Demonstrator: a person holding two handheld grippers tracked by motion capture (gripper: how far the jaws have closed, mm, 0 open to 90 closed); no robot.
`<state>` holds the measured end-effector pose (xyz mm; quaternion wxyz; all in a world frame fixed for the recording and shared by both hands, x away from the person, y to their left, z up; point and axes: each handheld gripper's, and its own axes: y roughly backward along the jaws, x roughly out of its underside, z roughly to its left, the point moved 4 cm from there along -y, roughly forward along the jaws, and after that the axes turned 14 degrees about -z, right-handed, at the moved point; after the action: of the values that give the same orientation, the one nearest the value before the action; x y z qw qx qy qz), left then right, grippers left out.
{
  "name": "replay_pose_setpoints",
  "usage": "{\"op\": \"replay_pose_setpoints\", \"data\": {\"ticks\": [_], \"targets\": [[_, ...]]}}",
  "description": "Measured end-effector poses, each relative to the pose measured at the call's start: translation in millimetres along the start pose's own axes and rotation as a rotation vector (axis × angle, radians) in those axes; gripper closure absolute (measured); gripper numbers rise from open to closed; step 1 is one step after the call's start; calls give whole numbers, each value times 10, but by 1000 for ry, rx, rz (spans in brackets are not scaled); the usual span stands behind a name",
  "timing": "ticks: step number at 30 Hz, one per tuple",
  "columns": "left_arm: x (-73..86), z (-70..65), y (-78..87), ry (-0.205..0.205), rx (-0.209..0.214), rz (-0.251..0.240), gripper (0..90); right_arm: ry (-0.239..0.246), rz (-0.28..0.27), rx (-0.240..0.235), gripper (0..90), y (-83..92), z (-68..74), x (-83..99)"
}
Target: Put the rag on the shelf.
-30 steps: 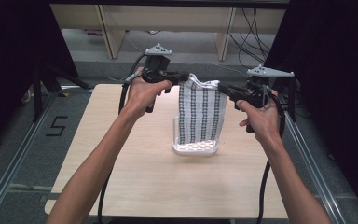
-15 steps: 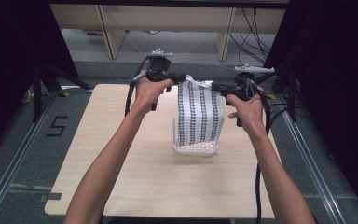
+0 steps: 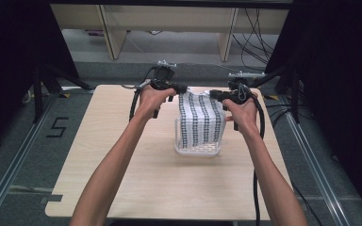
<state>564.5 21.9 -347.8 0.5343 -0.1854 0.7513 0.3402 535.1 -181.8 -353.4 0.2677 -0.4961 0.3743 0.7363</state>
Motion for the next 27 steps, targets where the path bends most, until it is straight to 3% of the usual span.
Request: {"op": "replay_pose_setpoints", "data": {"ticks": [4, 7, 8, 9, 14, 15, 18, 27], "targets": [[48, -4, -28, 32, 0, 11, 614, -11, 36, 30, 743, -10, -10, 57], [58, -13, -11, -1, 0, 40, 554, -4, 31, 28, 725, -4, -6, 49], [53, -24, -1, -4, -1, 35, 532, -24, 29, 32, 716, 5, 21, 44], [47, -34, 13, -6, 6, 35, 528, 12, 23, 16, 709, 5, 5, 34], [23, -96, 105, -22, 27, 23, 506, 7, 24, 11, 686, 63, 67, 24], [24, -112, 120, -8, 28, 12, 498, 4, 22, 5, 674, 92, 78, 13], [42, -107, 188, -30, 30, 32, 482, 29, 16, -4, 664, 121, 68, -3], [101, -107, 322, -34, 45, 38, 386, 43, 2, -3, 594, 298, 85, -42]]}}
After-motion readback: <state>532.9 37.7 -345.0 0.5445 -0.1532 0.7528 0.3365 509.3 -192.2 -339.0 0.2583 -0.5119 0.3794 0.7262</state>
